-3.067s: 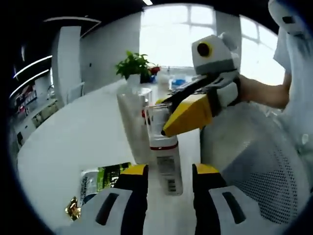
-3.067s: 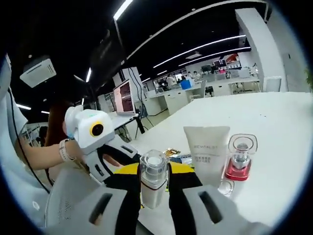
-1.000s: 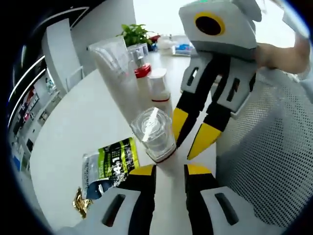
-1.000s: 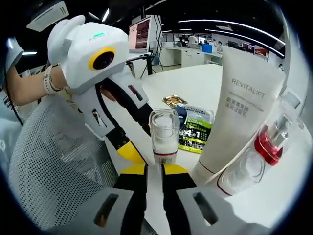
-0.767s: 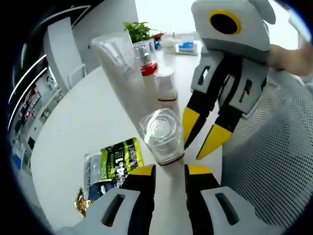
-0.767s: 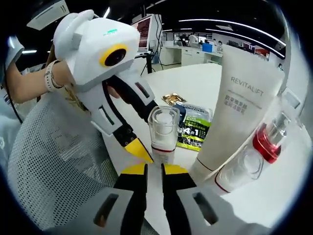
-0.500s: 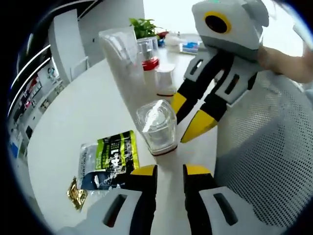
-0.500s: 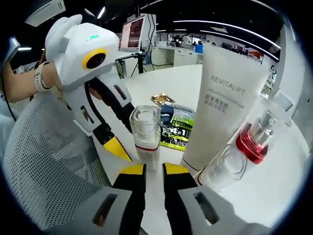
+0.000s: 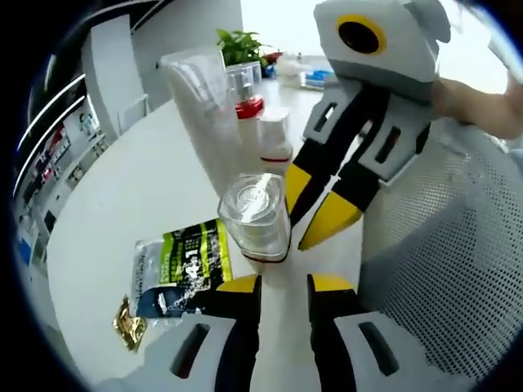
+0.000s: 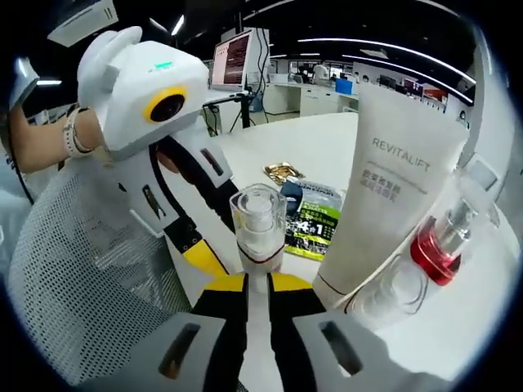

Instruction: Arrange the skincare products in the storage area until every visible bottle or jar stands upright without overlapping.

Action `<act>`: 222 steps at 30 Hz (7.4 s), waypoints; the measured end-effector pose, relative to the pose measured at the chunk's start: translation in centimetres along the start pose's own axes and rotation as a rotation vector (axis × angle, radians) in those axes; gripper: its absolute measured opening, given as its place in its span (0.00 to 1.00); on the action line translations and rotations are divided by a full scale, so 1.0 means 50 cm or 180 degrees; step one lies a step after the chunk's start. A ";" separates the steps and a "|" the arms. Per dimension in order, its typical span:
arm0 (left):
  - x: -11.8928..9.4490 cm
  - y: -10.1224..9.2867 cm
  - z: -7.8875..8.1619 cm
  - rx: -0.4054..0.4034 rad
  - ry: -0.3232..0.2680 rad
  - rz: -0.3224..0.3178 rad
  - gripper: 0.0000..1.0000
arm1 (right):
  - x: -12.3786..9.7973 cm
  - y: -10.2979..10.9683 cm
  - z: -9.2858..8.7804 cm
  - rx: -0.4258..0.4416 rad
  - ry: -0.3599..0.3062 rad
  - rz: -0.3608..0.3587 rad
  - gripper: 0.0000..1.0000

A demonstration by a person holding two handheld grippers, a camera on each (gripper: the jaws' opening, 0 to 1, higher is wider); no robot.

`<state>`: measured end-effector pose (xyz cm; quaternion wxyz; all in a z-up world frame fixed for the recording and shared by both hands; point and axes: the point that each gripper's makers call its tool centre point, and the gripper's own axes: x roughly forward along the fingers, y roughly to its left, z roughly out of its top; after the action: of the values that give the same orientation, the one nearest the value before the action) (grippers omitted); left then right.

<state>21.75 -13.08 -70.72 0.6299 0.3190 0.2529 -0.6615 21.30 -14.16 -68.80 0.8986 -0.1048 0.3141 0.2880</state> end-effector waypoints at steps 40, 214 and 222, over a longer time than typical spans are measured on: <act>0.013 0.011 0.009 -0.0141 0.0022 0.0071 0.16 | -0.003 -0.005 0.000 -0.0022 0.0005 -0.0080 0.09; -0.213 0.045 0.071 -0.0886 -0.0826 0.0953 0.73 | -0.229 -0.083 0.058 0.0102 -0.0193 -0.1059 0.81; -0.231 0.037 0.074 -0.0826 -0.0855 0.0968 0.81 | -0.242 -0.074 0.085 -0.0019 -0.0308 -0.1096 0.92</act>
<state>23.23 -8.18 -59.58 0.7859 0.1789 0.1988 -0.5575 17.90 -21.04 -57.90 0.9483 -0.1458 0.2470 0.1355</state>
